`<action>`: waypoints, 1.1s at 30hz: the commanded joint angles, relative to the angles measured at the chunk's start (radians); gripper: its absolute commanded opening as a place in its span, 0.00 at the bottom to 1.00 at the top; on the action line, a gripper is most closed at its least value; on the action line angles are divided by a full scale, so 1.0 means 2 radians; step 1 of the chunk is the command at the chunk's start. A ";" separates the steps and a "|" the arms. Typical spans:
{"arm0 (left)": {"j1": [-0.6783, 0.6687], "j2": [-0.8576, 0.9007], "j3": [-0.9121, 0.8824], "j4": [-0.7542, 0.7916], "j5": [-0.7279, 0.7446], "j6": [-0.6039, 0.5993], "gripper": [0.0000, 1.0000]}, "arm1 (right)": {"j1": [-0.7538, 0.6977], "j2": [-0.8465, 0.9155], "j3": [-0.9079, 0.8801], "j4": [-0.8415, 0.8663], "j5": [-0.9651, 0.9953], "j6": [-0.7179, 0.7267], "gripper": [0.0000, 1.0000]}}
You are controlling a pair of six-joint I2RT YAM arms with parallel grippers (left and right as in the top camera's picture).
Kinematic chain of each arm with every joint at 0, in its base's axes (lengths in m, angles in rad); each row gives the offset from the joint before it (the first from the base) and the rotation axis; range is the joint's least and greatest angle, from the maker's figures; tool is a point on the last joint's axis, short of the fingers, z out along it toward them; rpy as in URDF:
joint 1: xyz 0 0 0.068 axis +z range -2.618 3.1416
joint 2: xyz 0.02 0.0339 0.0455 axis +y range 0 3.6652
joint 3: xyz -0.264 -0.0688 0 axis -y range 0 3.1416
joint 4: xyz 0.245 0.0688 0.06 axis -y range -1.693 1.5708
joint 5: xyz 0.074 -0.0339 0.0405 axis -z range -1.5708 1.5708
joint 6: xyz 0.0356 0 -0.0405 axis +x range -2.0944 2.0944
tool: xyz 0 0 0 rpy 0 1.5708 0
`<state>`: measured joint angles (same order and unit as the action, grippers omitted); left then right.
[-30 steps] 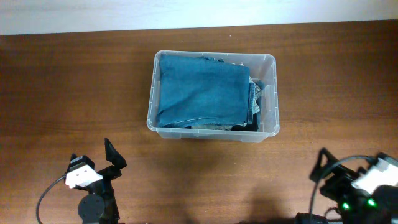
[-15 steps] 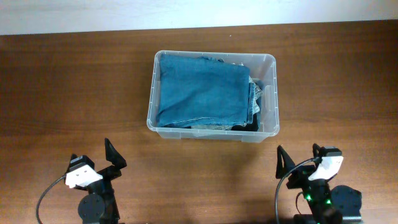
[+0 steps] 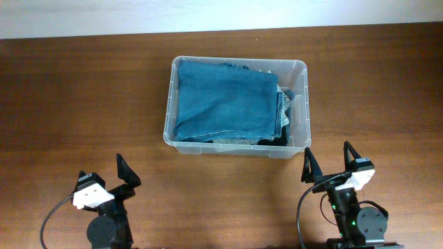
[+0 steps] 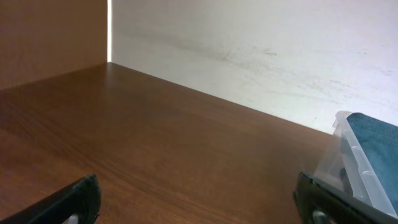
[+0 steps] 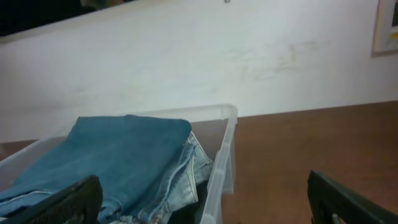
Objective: Pack container
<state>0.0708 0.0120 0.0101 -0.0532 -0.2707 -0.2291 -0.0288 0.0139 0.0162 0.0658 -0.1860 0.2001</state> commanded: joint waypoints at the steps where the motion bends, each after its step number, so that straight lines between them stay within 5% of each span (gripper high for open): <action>1: 0.002 -0.003 -0.001 -0.002 -0.005 -0.001 0.99 | 0.006 -0.005 -0.005 0.009 0.004 -0.007 0.98; 9: 0.002 -0.003 -0.001 -0.002 -0.005 -0.001 0.99 | 0.035 -0.005 -0.005 -0.068 0.018 -0.006 0.98; 33: 0.002 -0.003 -0.001 -0.002 -0.005 -0.001 1.00 | 0.044 -0.005 -0.005 -0.065 0.020 -0.006 0.98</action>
<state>0.0708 0.0120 0.0101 -0.0532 -0.2703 -0.2291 0.0479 0.0135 0.0101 -0.0574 -0.1593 0.1978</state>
